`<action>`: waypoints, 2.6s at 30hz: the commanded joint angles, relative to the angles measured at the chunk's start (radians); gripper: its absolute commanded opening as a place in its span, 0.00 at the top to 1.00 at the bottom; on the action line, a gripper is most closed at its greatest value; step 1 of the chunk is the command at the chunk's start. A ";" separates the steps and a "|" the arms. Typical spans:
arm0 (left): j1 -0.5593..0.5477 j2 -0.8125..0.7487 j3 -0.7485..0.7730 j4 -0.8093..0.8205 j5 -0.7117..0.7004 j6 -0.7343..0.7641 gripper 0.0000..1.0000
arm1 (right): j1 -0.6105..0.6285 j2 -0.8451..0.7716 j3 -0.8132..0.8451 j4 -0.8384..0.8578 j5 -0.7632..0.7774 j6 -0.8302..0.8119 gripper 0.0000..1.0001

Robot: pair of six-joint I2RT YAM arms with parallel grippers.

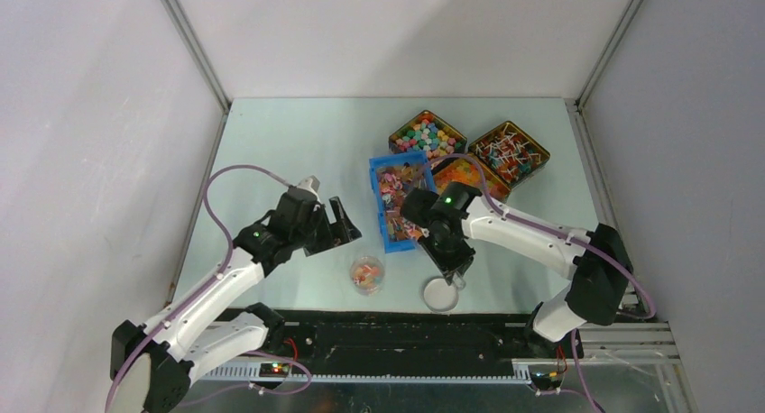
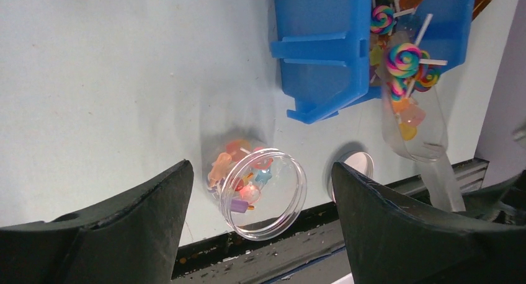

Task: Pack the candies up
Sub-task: Scoop the fake candies from the storage box, then place the fake candies in the packing bottle.

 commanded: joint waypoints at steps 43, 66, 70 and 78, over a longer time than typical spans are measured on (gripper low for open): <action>0.044 -0.043 0.006 -0.105 -0.130 -0.061 0.12 | 0.317 -0.143 0.012 -0.067 0.000 0.034 1.00; 0.047 -0.078 -0.036 -0.101 -0.128 -0.081 0.12 | 0.389 -0.026 0.108 -0.118 -0.067 -0.034 1.00; 0.046 -0.084 -0.043 -0.101 -0.129 -0.082 0.12 | 0.393 0.011 0.130 -0.135 -0.072 -0.047 1.00; 0.047 -0.088 -0.059 -0.097 -0.102 -0.082 0.12 | 0.392 0.076 0.202 -0.179 -0.070 -0.077 1.00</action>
